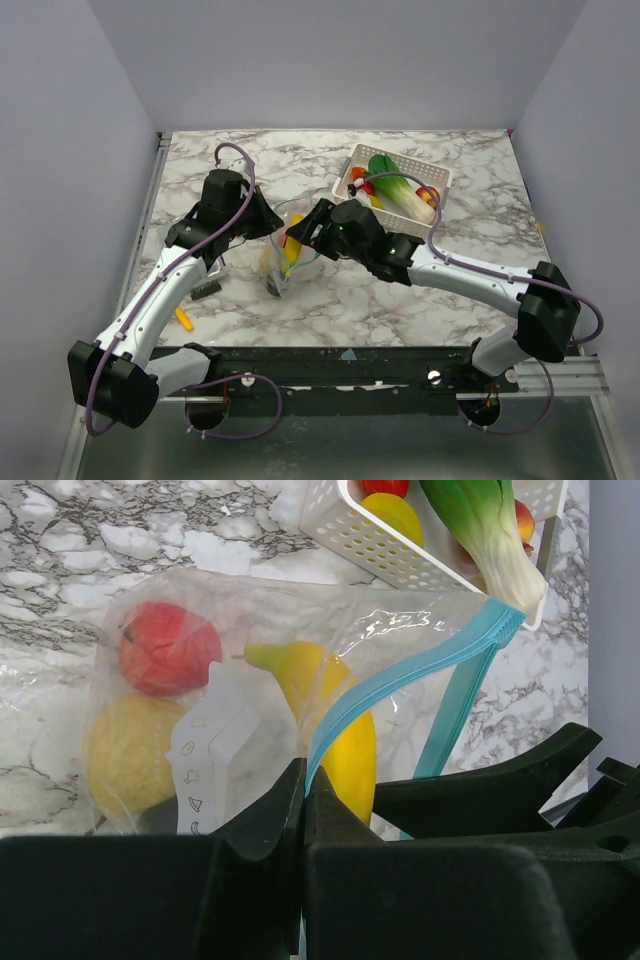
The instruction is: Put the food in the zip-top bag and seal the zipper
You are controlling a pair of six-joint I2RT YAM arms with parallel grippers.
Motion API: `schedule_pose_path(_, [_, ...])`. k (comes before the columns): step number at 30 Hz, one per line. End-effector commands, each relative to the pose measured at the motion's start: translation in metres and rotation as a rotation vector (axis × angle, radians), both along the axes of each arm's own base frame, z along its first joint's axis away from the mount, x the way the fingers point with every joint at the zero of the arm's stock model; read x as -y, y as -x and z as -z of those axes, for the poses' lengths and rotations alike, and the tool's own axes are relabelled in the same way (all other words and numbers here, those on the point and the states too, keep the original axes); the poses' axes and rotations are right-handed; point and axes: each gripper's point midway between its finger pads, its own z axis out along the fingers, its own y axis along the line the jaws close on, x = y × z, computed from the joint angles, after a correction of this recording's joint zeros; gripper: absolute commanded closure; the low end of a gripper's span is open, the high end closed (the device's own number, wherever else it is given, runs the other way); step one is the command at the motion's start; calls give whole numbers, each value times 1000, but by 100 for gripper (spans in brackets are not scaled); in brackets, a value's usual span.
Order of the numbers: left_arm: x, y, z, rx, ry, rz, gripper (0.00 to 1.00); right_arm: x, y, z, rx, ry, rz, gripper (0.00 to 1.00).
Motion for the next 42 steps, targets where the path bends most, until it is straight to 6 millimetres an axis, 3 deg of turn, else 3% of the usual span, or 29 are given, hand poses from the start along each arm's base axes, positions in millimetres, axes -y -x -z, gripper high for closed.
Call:
schedule_pose_path(1, [-8, -4, -4, 38, -34, -26, 100, 10, 1, -5, 58, 122, -25, 31])
schedule_pose_path(7, [-8, -6, -5, 36, -42, -17, 100, 15, 1, -27, 178, 223, -110, 31])
schedule_pose_path(13, [-6, -8, -4, 29, -49, -8, 100, 23, -1, -76, 373, 244, -153, 29])
schedule_pose_path(19, [-2, -3, -6, 18, -50, 38, 100, 54, -28, -117, 514, 400, -24, 29])
schedule_pose_path(24, [-3, 1, -10, 27, -85, 76, 100, 84, -56, -135, 560, 484, 77, 29])
schedule_pose_path(28, [-14, -3, -8, 55, -149, 53, 100, 88, -66, -129, 541, 489, 68, 29])
schedule_pose_path(32, [-20, -5, 1, 44, -188, 46, 100, 92, -72, -104, 476, 521, 74, 27])
schedule_pose_path(38, [-26, -7, 8, 50, -221, 26, 100, 151, -110, -64, 322, 542, 160, 28])
schedule_pose_path(42, [-28, -8, 8, 61, -232, 19, 100, 210, -141, -36, 214, 587, 245, 28])
